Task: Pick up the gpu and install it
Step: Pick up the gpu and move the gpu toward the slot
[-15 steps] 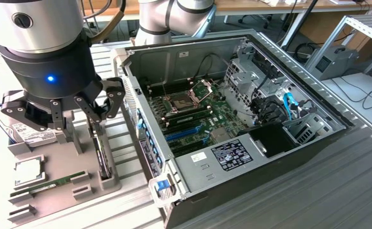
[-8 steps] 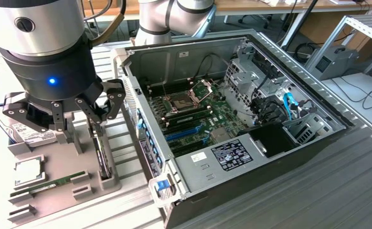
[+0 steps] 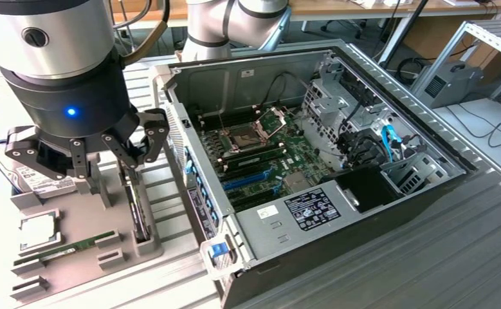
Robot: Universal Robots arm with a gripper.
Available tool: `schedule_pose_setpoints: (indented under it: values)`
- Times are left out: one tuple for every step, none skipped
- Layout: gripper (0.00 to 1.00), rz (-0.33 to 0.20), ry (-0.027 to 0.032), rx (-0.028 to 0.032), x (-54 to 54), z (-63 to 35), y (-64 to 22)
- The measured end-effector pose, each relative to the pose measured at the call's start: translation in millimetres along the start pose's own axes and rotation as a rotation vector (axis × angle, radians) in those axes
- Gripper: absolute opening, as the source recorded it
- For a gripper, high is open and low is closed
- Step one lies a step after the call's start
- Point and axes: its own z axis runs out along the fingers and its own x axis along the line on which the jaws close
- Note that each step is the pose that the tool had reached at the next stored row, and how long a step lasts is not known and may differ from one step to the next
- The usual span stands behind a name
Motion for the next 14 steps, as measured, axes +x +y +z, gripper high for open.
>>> schedule_pose_setpoints:
  values:
    - [0.48, 0.0, 0.0001, 0.0001, 0.0, 0.1, 0.0]
    - [0.48, 0.0, 0.0, 0.0, 0.0, 0.4, 0.0]
    - [0.48, 0.0, -0.0001, 0.0, 0.0, 0.5, 0.0]
    - [0.48, 0.0, 0.0, 0.0, 0.1, 3.8, -0.2]
    - [0.48, 0.0, 0.0, 0.0, 0.2, 6.8, -0.3]
    - [0.48, 0.0, 0.0, 0.0, 0.2, 6.9, -0.3]
    - [0.48, 0.0, 0.0, 0.0, 0.2, 7.0, -0.3]
    - [0.48, 0.0, 0.0, 0.0, 0.2, 7.2, -0.3]
    - [0.48, 0.0, 0.0, 0.0, 0.2, 7.4, -0.3]
    - [0.48, 0.0, 0.0, 0.0, 0.2, 7.5, -0.3]
    - [0.48, 0.0, 0.0, 0.0, 0.2, 8.3, -0.4]
    - [0.48, 0.0, 0.0001, 0.0, 0.2, 9.0, -0.4]
    - [0.48, 0.0, 0.0, 0.0, 0.2, 9.2, -0.4]
    - [0.48, 0.0, 0.0, 0.0, 0.2, 9.3, -0.4]
